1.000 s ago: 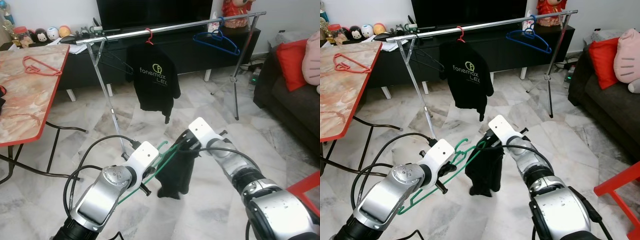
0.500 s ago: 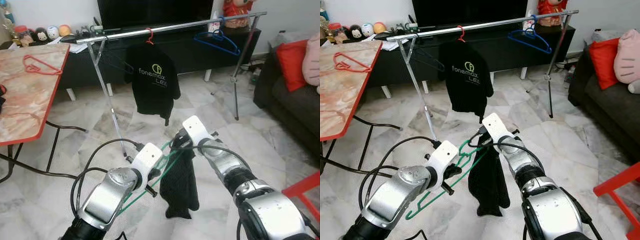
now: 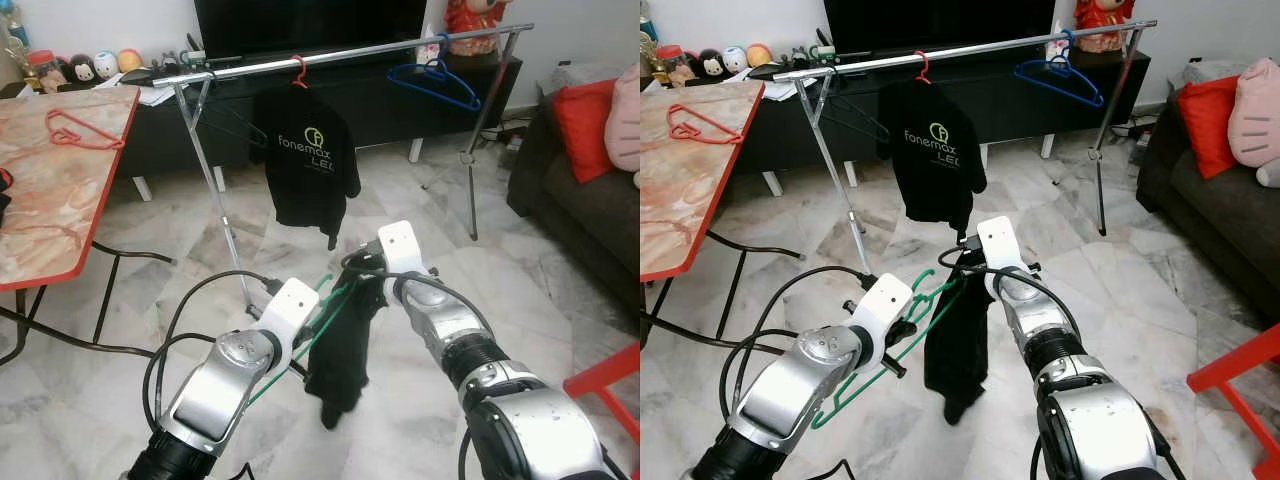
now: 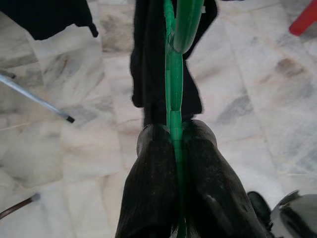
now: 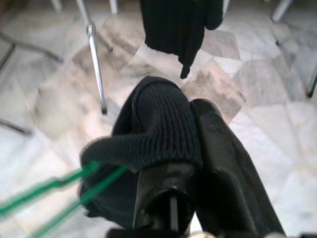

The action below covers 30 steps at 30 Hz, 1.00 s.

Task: Hang hanger

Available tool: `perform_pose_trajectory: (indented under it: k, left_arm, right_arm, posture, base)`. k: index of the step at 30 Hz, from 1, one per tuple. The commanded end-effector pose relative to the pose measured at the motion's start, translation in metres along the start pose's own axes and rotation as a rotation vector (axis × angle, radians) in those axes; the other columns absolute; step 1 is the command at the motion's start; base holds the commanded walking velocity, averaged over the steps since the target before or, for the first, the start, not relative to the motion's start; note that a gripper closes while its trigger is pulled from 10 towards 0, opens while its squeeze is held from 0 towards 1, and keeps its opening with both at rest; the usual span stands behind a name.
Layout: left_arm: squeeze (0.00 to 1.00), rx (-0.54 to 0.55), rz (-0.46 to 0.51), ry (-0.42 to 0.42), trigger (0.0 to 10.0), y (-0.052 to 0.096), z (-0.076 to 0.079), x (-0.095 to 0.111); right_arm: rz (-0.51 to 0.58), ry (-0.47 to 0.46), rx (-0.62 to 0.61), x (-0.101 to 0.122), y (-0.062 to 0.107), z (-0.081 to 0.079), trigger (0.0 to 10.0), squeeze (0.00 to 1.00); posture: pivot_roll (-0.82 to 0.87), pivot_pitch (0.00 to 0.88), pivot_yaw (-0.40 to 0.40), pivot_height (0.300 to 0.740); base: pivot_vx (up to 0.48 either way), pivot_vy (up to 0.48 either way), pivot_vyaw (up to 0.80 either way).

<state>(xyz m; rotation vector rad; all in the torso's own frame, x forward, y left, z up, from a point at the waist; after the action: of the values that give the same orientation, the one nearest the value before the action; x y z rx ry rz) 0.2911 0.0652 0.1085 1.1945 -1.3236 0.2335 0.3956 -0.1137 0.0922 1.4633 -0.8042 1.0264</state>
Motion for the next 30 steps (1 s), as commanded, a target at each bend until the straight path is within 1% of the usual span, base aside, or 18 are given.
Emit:
perform_pose_trajectory:
  k: [1,3,6,7,9,11,12,13,14,18,20,22,27,29,30]
  left_arm:
    - [0.00,0.011,0.038,0.004,10.0,0.002,-0.004,0.009]
    - [0.00,-0.017,0.048,0.014,10.0,0.002,0.001,0.009]
    - [0.00,-0.022,0.058,0.026,10.0,0.002,0.002,0.010]
    - [0.00,-0.023,0.064,0.029,10.0,0.002,0.002,0.011]
    - [0.00,-0.023,0.067,0.030,10.0,0.002,0.002,0.011]
    - [0.00,-0.020,0.085,0.041,10.0,0.003,0.000,0.014]
    - [0.00,-0.015,0.105,0.048,10.0,0.003,-0.001,0.016]
    - [0.00,-0.010,0.118,0.052,10.0,0.004,-0.003,0.018]
    - [0.00,-0.011,0.126,0.058,10.0,0.004,-0.003,0.019]
    - [0.00,-0.014,0.140,0.097,10.0,0.007,-0.007,0.019]
    - [0.00,-0.016,0.141,0.100,10.0,0.007,-0.007,0.019]
    - [0.00,-0.023,0.143,0.097,10.0,0.007,-0.006,0.019]
    - [0.00,-0.011,0.175,0.136,10.0,0.008,-0.009,0.025]
    - [0.00,-0.014,0.186,0.175,10.0,0.008,-0.010,0.027]
    - [0.00,-0.025,0.182,0.203,10.0,0.008,-0.009,0.028]
  right_arm:
    - [0.022,-0.071,-0.011,0.006,0.000,0.000,10.0,0.00]
    - [0.019,-0.153,0.003,0.004,0.001,-0.005,10.0,0.00]
    - [0.027,-0.204,0.012,0.003,0.001,-0.007,10.0,0.00]
    - [0.027,-0.238,0.005,0.002,0.001,-0.007,10.0,0.00]
    - [0.021,-0.250,0.004,0.002,0.001,-0.006,10.0,0.00]
    - [0.004,-0.319,0.041,-0.001,0.002,-0.012,10.0,0.00]
    - [0.003,-0.328,0.084,-0.003,0.003,-0.017,10.0,0.00]
    - [0.011,-0.303,0.102,-0.003,0.004,-0.020,10.0,0.00]
    - [0.030,-0.304,0.101,-0.001,0.004,-0.019,10.0,0.00]
    - [0.138,-0.412,0.041,0.013,0.008,-0.002,10.0,0.00]
    - [0.150,-0.462,0.042,0.014,0.009,0.000,10.0,0.00]
    - [0.149,-0.550,0.074,0.015,0.011,-0.001,10.0,0.00]
    - [0.178,-0.579,0.109,0.018,0.017,-0.005,10.0,0.00]
    - [0.193,-0.593,0.111,0.020,0.020,-0.006,10.0,0.00]
    - [0.206,-0.616,0.134,0.022,0.023,-0.010,10.0,0.00]
  posture:
    - [0.04,0.000,-0.006,0.740]
    - [0.04,0.000,-0.008,0.740]
    - [0.04,0.000,-0.009,0.740]
    - [0.04,0.000,-0.010,0.740]
    - [0.04,0.000,-0.010,0.740]
    - [0.04,0.000,-0.011,0.740]
    - [0.04,0.000,-0.013,0.740]
    - [0.04,0.000,-0.013,0.740]
    - [0.04,0.000,-0.013,0.740]
    - [0.03,0.000,-0.011,0.740]
    - [0.03,0.000,-0.011,0.740]
    - [0.03,0.000,-0.010,0.740]
    - [0.03,0.000,-0.010,0.740]
    - [0.03,0.000,-0.011,0.740]
    - [0.03,0.000,-0.009,0.740]
  base:
    - [0.000,0.000,0.00]
    - [0.000,0.000,0.00]
    - [0.000,0.000,0.00]
    - [0.000,0.000,0.00]
    - [0.000,0.000,0.00]
    - [0.000,0.000,0.00]
    - [0.000,0.000,0.00]
    - [0.000,0.000,0.00]
    - [0.000,0.000,0.00]
    - [0.000,0.000,0.00]
    - [0.000,0.000,0.00]
    - [0.000,0.000,0.00]
    - [0.000,0.000,0.00]
    - [0.000,0.000,0.00]
    - [0.000,0.000,0.00]
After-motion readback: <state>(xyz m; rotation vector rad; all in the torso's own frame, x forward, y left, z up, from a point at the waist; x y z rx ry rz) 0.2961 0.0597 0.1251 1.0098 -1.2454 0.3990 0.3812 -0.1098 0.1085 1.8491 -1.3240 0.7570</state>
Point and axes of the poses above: a point about 5 cm out from each wrist's last joint towards the gripper, its own y axis pointing back from the gripper into the wrist, its own x axis along the axis of the wrist's last joint, z = x × y, the point moved 2 cm from there along -y, pointing out of the wrist towards the gripper, and after that the axes turned 4 degrees about -y, right-handed, at the moved point
